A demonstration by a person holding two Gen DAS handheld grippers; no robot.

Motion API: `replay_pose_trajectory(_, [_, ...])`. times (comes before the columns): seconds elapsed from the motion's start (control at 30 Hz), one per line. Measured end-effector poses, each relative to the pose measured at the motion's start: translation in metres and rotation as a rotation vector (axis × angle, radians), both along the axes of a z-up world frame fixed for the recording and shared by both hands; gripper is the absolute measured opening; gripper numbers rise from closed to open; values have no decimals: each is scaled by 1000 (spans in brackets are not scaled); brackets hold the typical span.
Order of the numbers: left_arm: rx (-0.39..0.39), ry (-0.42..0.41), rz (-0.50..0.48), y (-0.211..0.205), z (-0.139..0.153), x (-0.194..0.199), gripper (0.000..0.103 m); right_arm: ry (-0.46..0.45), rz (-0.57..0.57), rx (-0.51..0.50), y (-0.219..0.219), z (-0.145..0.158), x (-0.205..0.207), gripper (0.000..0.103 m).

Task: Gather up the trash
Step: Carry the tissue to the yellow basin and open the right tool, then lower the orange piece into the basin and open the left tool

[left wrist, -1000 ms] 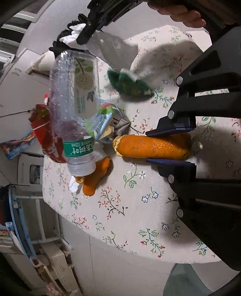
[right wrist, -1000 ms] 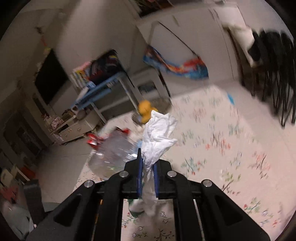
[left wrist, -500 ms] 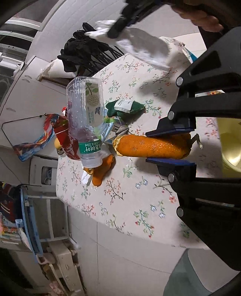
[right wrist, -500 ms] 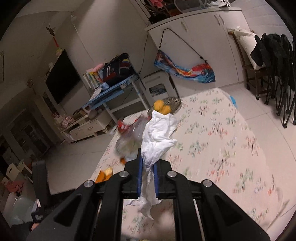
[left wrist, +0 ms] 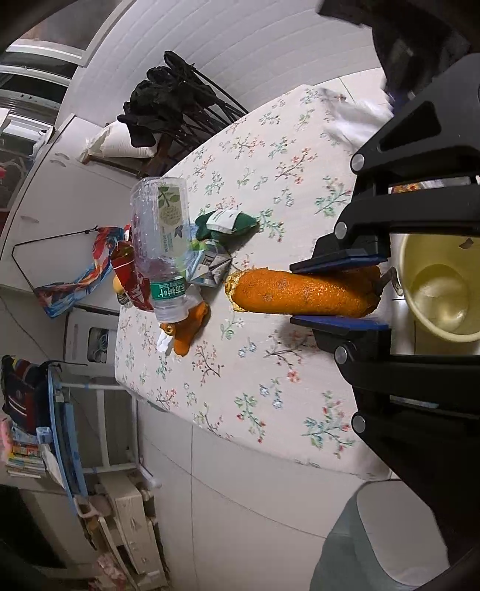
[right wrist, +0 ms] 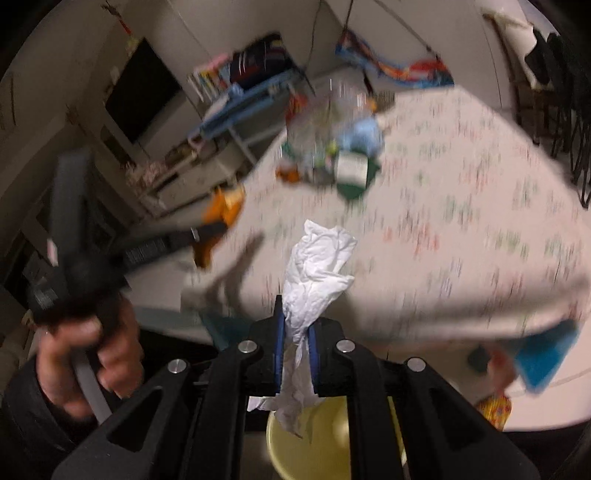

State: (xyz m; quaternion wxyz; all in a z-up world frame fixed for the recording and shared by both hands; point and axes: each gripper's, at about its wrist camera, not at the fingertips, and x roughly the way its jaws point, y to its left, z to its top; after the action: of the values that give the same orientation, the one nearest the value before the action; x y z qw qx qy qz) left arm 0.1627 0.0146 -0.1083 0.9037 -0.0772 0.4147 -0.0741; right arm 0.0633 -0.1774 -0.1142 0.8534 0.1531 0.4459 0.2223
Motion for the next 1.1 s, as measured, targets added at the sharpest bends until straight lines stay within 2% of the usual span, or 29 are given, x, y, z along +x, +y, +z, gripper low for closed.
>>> replay_pose_trajectory(0.13, [-3,-2,0,2,2,-16,21,85,52,-65,16,-24,-10,13])
replay_pose_trajectory(0.2, [-3,-2,0,3,2,-22,21,135,79,-100,23,-36,-12,24])
replay_pose_trajectory(0.23, [-1,-2,0,3,2,-25,21,149,83,-114,26,-41,-13,36])
replay_pose_trajectory(0.27, [1,-2,-1,4,2,-29,21,161,86,-127,29,-46,-15,42])
replay_pose_trajectory(0.37, [1,-2,-1,5,2,-37,21,196,96,-153,32,-55,-12,49])
replay_pose_trajectory(0.53, [4,-1,-7,3,3,-47,21,166,36,-143,18,-50,-8,58])
replay_pose_trajectory(0.6, [7,4,-14,1,3,-52,21,156,11,-134,12,-47,-12,59])
replay_pose_trajectory(0.67, [11,12,-26,-1,2,-58,21,131,-28,-129,6,-43,-18,65])
replay_pose_trajectory(0.87, [29,39,-84,-15,-7,-80,21,67,-142,-73,-12,-25,-25,70])
replay_pose_trajectory(1.1, [53,77,-142,-31,-17,-104,21,9,-227,-34,-31,-12,-30,71])
